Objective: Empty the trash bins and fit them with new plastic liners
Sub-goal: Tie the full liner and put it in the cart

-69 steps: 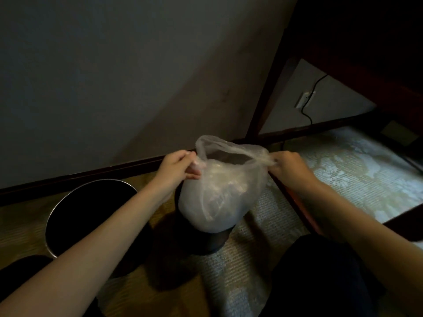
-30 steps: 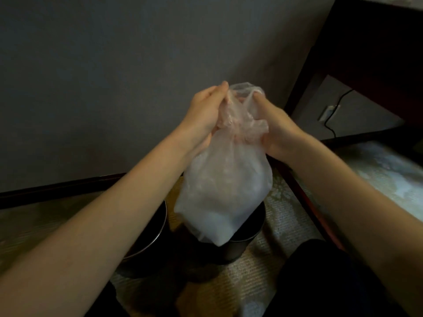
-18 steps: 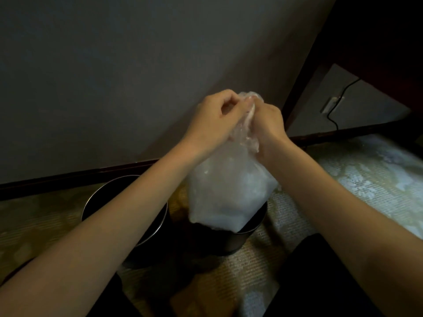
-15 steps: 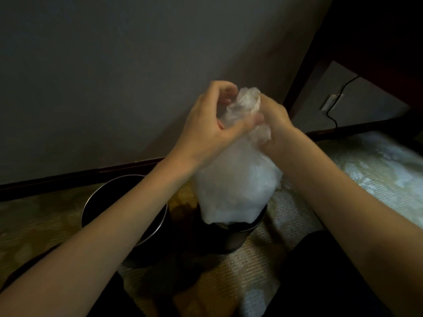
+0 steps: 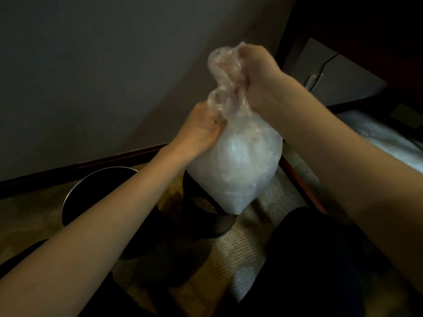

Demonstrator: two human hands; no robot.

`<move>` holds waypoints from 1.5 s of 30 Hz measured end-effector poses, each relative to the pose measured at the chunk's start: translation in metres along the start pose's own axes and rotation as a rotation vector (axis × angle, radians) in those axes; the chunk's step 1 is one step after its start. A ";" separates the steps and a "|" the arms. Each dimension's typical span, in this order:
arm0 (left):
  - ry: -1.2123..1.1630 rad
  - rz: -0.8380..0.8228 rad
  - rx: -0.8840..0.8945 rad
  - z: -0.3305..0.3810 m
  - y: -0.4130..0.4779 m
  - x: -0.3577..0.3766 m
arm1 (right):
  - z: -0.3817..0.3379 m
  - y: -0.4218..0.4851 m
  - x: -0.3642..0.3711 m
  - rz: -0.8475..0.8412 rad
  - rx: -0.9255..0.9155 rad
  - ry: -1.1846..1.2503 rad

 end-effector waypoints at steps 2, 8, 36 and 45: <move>-0.048 0.072 -0.084 -0.011 0.005 -0.007 | -0.008 -0.004 -0.007 -0.015 -0.030 -0.036; -0.548 0.358 -0.333 -0.037 0.008 -0.019 | -0.028 -0.018 -0.065 0.282 -0.322 -0.649; -0.860 0.474 -0.682 -0.058 -0.036 0.012 | 0.062 -0.004 -0.029 -0.013 -0.415 -0.661; -0.623 0.591 -0.580 -0.055 -0.040 -0.017 | 0.074 -0.005 -0.066 0.141 -0.355 -0.987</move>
Point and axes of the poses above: each hand's wrist, its own y-axis towards the middle knuckle, its own x-axis out of the palm, z = x × y, the point moved 9 cm from there along y, towards the middle knuckle, and after that the axes turned 15 degrees about x, right-handed, at the moved point
